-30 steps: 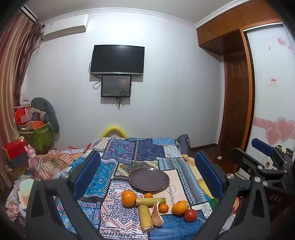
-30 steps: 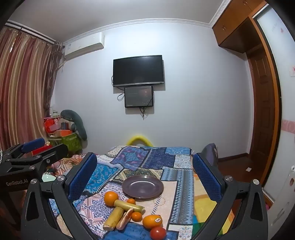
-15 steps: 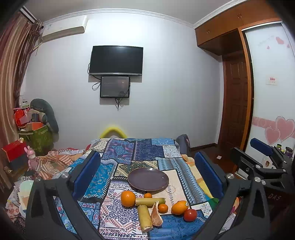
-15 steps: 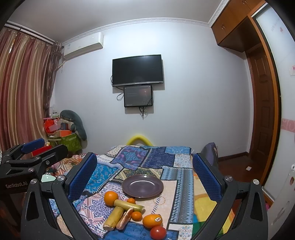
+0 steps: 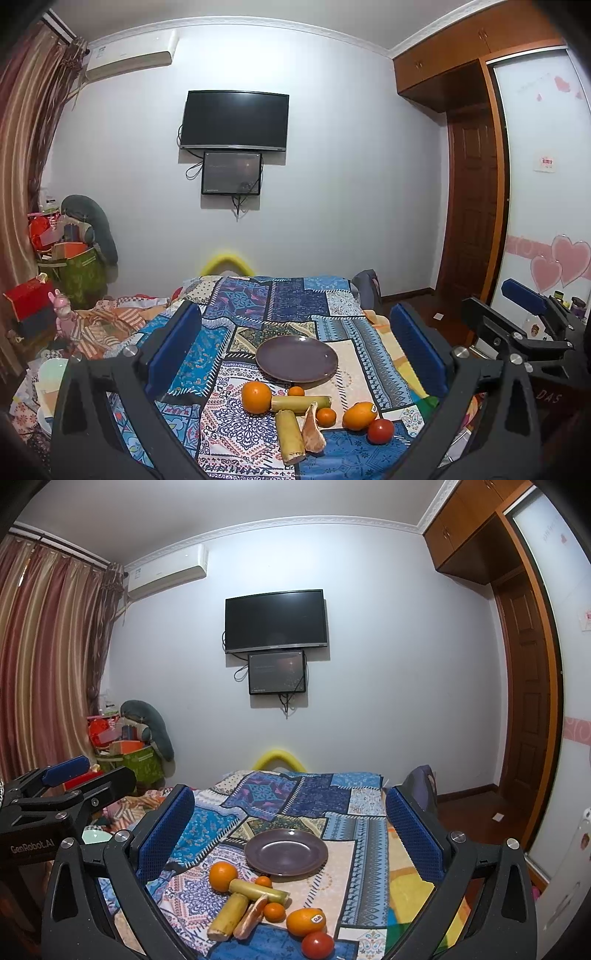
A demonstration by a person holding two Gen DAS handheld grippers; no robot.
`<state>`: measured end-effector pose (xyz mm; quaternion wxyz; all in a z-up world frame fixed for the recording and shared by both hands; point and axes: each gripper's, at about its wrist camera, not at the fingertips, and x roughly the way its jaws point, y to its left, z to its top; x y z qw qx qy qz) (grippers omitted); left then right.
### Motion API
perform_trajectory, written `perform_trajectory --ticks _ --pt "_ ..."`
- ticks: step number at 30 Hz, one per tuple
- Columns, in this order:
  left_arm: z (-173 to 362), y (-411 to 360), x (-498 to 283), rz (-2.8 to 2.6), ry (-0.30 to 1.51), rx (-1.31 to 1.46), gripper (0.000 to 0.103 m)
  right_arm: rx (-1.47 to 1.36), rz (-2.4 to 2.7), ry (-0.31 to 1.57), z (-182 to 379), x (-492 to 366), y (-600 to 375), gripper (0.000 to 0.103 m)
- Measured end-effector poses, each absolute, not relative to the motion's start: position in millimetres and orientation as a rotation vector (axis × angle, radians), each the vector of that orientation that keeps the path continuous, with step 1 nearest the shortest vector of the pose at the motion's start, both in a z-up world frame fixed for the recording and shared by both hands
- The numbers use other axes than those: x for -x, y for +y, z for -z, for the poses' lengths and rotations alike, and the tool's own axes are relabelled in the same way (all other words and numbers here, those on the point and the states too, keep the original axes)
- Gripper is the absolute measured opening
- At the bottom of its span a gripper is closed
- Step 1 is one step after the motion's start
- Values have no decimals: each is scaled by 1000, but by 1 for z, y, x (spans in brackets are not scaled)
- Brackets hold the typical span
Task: Organize fruits
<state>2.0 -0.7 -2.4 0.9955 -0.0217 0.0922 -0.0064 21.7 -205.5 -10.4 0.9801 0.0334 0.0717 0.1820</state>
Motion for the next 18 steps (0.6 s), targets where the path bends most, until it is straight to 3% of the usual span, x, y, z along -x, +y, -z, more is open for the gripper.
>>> perform_trajectory --ticks 18 --pt "3 -1 -1 16 185 44 103 -68 -367 146 11 -23 -206 103"
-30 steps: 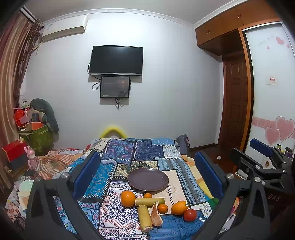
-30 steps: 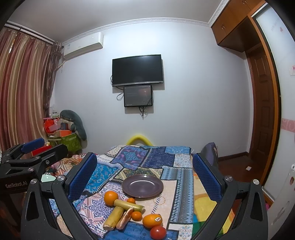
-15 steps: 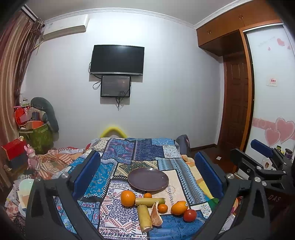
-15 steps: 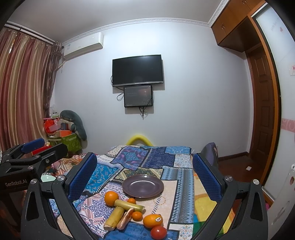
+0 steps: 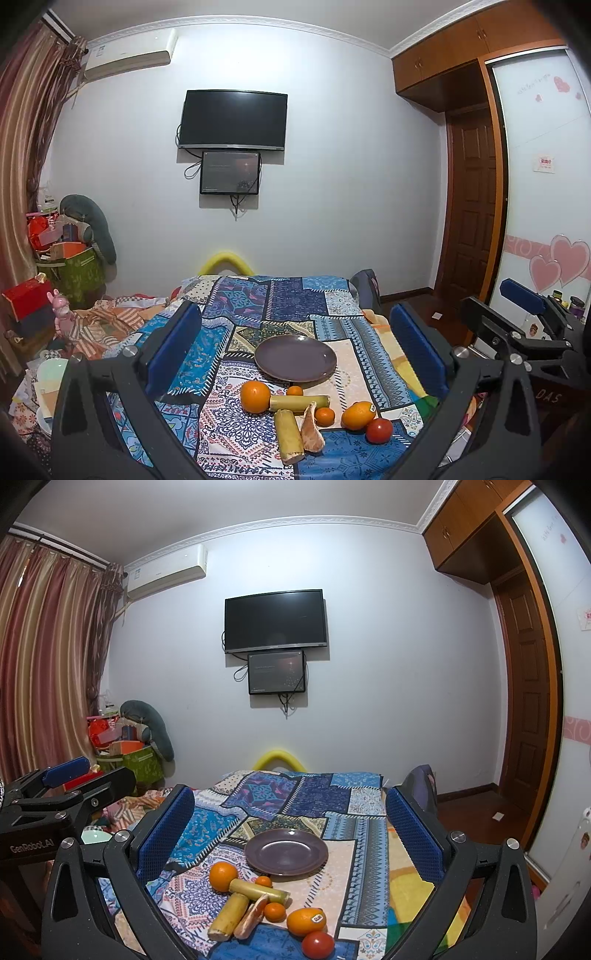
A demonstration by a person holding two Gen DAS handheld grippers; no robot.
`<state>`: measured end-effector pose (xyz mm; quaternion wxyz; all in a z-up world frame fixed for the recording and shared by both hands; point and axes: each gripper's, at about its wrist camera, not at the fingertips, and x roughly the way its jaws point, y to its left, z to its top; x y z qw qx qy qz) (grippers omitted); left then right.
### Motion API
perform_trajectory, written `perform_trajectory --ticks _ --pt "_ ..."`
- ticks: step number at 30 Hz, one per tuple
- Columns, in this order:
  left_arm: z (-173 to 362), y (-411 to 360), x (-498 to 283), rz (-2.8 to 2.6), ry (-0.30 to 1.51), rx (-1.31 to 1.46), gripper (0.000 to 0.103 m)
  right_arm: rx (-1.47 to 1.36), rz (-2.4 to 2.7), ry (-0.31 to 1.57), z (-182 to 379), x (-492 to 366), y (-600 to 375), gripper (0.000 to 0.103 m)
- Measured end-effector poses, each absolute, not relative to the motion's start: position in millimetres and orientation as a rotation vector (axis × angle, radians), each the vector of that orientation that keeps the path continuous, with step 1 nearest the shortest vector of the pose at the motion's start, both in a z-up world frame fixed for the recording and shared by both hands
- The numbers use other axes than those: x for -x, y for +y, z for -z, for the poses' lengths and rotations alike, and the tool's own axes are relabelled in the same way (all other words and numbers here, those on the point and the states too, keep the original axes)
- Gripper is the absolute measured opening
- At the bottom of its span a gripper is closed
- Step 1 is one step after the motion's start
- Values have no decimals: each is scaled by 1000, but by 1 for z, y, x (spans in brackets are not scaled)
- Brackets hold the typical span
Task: Organize fruits
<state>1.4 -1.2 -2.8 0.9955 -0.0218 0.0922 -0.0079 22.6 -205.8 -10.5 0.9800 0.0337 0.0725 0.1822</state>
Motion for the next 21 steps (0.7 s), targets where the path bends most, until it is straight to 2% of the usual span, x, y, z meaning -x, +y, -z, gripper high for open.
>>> perform_trajectory --ticks 21 --pt "2 -2 -2 18 190 44 103 -72 -368 154 11 -22 -206 103"
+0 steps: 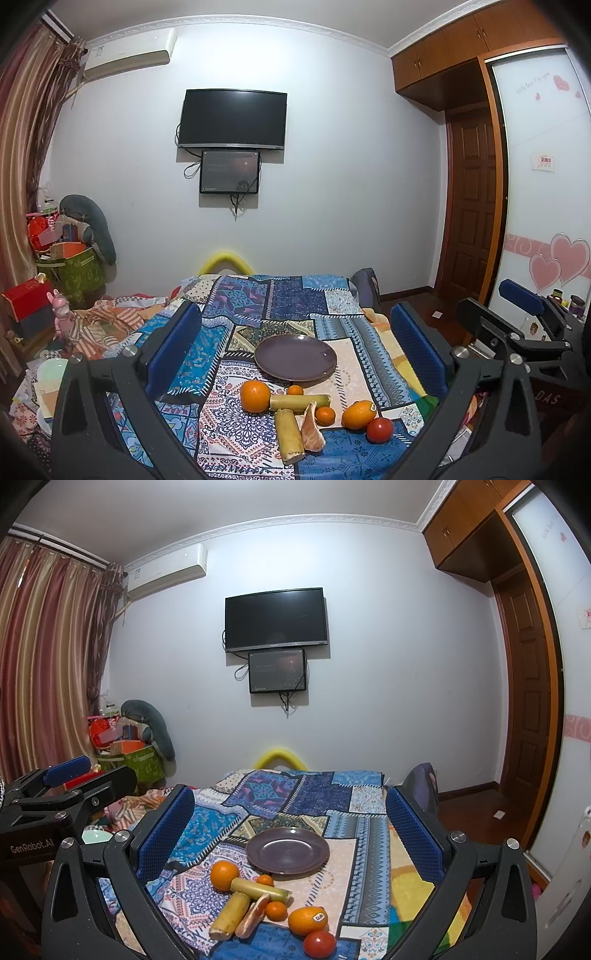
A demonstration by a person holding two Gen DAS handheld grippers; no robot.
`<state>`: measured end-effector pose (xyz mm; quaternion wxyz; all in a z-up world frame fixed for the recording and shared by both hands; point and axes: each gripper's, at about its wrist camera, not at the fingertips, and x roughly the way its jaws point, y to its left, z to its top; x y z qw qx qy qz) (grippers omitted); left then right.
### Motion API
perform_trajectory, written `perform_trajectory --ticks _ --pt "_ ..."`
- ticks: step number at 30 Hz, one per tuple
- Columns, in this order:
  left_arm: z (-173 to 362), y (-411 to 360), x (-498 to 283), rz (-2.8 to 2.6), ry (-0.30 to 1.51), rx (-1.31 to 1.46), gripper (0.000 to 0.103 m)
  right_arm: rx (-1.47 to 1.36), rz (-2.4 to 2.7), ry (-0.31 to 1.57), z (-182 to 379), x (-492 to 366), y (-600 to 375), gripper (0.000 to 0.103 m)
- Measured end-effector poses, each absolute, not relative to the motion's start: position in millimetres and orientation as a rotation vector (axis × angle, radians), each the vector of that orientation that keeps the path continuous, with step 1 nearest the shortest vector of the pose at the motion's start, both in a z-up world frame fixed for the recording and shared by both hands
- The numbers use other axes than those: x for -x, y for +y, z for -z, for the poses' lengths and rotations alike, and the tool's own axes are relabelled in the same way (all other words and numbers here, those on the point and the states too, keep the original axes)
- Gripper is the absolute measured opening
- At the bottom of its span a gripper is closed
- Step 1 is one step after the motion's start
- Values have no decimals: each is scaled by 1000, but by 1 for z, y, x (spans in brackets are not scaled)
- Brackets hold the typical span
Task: Organize fruits
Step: 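Grasp the large orange with the left tool while the right tool grasps the Dole orange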
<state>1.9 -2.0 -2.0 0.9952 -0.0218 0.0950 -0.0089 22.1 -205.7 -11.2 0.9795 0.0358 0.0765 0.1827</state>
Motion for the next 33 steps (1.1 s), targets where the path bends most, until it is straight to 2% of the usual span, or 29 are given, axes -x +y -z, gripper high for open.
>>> perform_trajectory --ticks 13,30,33 --pt "15 9 -25 34 282 43 103 -52 -339 217 21 -38 -202 103" --pt "114 66 -133 -14 666 86 103 66 -363 599 113 -111 -199 103" --pt "133 76 -149 -22 729 92 94 66 -375 664 131 -124 -196 103"
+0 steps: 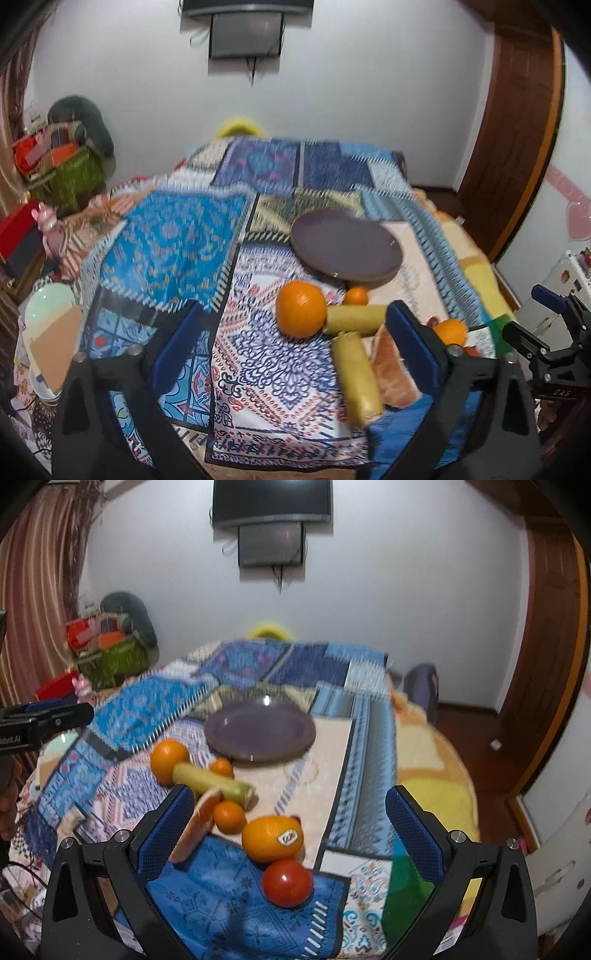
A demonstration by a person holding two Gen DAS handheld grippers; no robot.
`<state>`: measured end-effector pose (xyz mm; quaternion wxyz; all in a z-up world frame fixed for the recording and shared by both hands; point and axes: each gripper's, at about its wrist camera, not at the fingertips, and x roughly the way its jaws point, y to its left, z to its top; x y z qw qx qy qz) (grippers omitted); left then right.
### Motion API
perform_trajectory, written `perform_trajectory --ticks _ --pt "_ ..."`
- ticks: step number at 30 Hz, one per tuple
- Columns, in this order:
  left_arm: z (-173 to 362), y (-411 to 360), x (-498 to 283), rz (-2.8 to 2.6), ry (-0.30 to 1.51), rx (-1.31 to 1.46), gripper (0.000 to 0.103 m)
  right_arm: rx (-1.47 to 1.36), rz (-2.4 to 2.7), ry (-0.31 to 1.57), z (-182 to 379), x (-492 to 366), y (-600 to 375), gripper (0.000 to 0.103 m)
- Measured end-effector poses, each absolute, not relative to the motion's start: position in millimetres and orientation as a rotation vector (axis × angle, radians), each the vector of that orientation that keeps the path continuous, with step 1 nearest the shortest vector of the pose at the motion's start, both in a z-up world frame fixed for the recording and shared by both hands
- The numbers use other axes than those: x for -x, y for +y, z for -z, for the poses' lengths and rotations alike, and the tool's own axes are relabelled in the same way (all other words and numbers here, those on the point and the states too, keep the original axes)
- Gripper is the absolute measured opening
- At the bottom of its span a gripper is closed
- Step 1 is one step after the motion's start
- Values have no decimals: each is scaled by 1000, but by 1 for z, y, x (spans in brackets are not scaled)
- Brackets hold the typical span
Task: Organize fruits
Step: 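Grasp the large orange with the left tool while the right tool grasps the Dole orange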
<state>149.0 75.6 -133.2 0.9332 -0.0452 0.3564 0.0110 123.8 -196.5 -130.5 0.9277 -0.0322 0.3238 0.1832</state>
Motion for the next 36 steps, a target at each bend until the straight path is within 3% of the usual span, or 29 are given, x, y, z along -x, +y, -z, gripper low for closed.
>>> perform_trajectory --ticks 9,16,26,33,36 --pt "177 88 -190 -13 872 121 87 26 -437 851 179 -155 -191 99" --pt "195 72 -212 18 906 83 87 9 -486 929 198 -167 -183 87" --pt "221 67 -242 26 967 101 72 -1 -526 993 216 -180 -179 64" --pt "230 70 -255 37 977 151 59 -16 -540 992 218 -183 -181 63" --pt "231 69 -258 31 970 153 58 -12 -541 986 218 -184 -179 63"
